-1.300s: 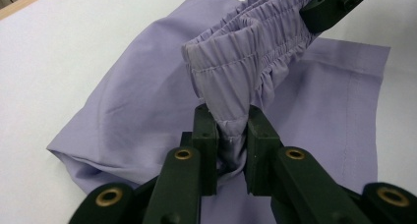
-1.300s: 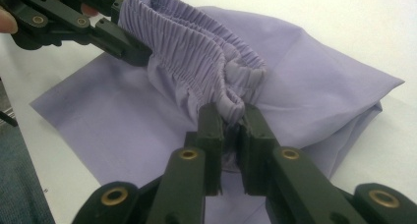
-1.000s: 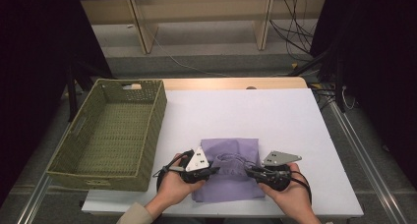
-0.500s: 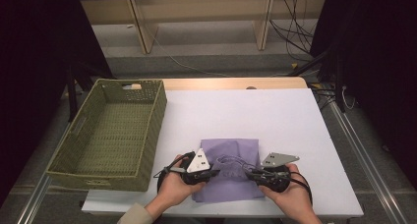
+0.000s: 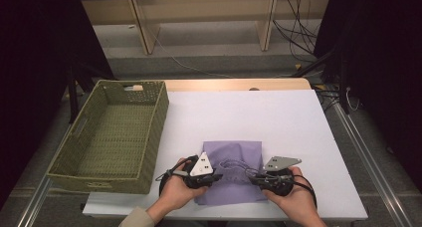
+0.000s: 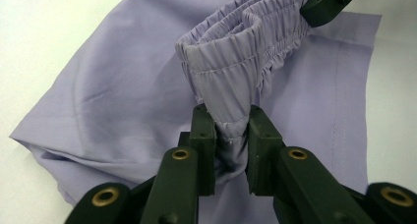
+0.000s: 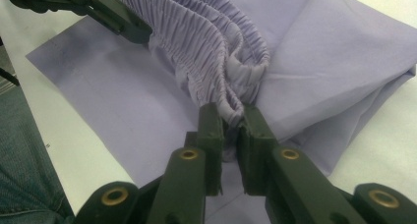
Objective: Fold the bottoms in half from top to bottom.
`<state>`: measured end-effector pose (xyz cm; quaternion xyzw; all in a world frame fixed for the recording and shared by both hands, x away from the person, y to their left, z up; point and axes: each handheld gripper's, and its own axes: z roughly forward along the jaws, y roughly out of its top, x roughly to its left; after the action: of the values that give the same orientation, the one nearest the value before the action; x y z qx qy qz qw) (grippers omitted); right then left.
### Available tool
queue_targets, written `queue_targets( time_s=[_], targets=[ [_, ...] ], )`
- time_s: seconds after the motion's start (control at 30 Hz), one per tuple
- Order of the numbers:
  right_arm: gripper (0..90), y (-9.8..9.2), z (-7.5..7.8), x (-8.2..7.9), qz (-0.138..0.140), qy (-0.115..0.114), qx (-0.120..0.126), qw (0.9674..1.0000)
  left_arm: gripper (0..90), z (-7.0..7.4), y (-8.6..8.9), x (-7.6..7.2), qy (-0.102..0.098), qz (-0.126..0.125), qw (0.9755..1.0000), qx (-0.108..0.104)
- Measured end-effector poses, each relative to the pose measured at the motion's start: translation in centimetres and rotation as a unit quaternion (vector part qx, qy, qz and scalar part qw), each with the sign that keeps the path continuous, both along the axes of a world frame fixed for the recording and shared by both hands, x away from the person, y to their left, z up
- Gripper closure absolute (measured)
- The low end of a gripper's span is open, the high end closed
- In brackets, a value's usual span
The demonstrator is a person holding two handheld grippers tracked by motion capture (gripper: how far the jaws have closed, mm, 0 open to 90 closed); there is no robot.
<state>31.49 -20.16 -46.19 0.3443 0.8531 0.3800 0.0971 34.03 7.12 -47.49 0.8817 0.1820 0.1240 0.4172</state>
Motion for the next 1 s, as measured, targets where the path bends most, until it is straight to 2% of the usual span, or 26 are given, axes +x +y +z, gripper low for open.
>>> queue_targets(
  time_s=[0.5, 0.83, 1.0],
  targets=[
    [82.2, -0.22, -0.27, -0.16, 0.011, 0.009, -0.015, 0.9998, 75.1, -0.3, 0.1, -0.08, 0.014, -0.011, 0.9997, 0.015],
    [81.6, -0.44, -0.64, -0.28, 0.019, 0.017, -0.024, 0.9994, 73.0, -0.46, 0.09, -0.27, 0.023, -0.018, 0.9994, 0.019],
    [80.0, -0.76, -0.72, -0.36, 0.021, 0.02, -0.024, 0.9993, 69.9, -0.36, 0.11, -0.43, 0.021, -0.019, 0.9995, 0.017]
  ],
)
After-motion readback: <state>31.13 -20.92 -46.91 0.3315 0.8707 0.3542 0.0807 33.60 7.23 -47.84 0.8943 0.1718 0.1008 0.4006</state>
